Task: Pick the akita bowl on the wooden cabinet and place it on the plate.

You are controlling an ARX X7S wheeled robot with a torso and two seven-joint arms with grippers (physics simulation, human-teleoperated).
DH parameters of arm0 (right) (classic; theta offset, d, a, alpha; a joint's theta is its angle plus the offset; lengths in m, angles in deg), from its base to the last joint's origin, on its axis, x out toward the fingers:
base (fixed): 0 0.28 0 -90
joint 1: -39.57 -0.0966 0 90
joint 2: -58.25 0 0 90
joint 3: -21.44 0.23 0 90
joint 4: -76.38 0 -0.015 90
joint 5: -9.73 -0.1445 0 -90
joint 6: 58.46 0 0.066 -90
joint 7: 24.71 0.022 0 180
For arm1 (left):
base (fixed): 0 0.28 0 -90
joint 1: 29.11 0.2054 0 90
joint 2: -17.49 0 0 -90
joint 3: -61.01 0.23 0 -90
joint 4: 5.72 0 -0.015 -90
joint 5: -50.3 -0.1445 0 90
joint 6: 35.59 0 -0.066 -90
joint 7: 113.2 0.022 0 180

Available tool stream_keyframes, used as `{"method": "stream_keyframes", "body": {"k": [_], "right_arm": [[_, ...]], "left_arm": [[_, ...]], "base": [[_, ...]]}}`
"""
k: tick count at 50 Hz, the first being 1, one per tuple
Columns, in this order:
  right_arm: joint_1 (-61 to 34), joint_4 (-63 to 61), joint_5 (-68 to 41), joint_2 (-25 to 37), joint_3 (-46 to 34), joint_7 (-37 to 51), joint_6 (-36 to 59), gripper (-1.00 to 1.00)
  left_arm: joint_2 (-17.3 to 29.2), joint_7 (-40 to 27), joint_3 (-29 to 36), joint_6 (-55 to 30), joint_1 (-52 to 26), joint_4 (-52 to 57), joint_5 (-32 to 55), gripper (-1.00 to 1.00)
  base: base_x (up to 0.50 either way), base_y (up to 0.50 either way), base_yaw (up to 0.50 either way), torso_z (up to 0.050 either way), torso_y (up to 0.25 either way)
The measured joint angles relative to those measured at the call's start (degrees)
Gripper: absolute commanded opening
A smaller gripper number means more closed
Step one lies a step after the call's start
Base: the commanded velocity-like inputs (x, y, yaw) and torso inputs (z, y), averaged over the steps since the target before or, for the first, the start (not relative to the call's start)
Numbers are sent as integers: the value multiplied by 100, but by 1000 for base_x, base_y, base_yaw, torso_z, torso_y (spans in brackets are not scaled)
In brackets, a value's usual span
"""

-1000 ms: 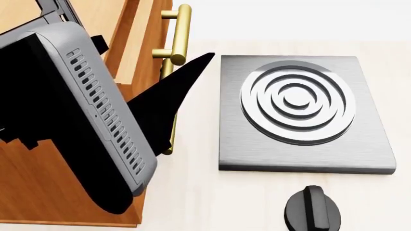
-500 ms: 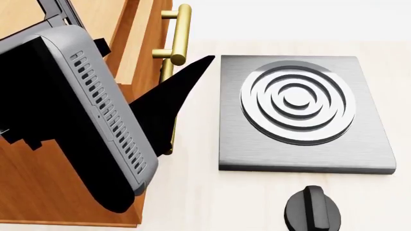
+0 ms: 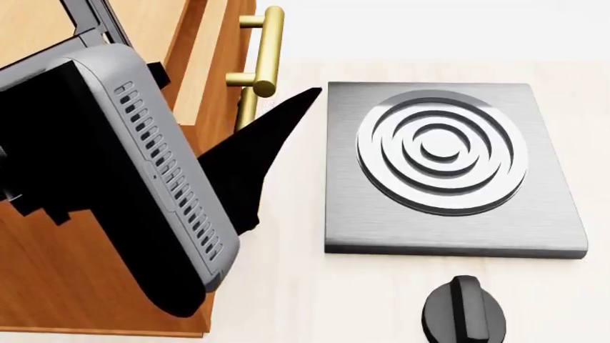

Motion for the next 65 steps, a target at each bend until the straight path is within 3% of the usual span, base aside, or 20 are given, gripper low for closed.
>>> {"method": "stream_keyframes", "body": {"k": [65], "right_arm": [[-660, 1512, 82, -23, -711, -160, 315, -100]], "left_arm": [[22, 9, 42, 91, 113, -58, -37, 100]], "base": [[0, 0, 0, 0, 0]]}}
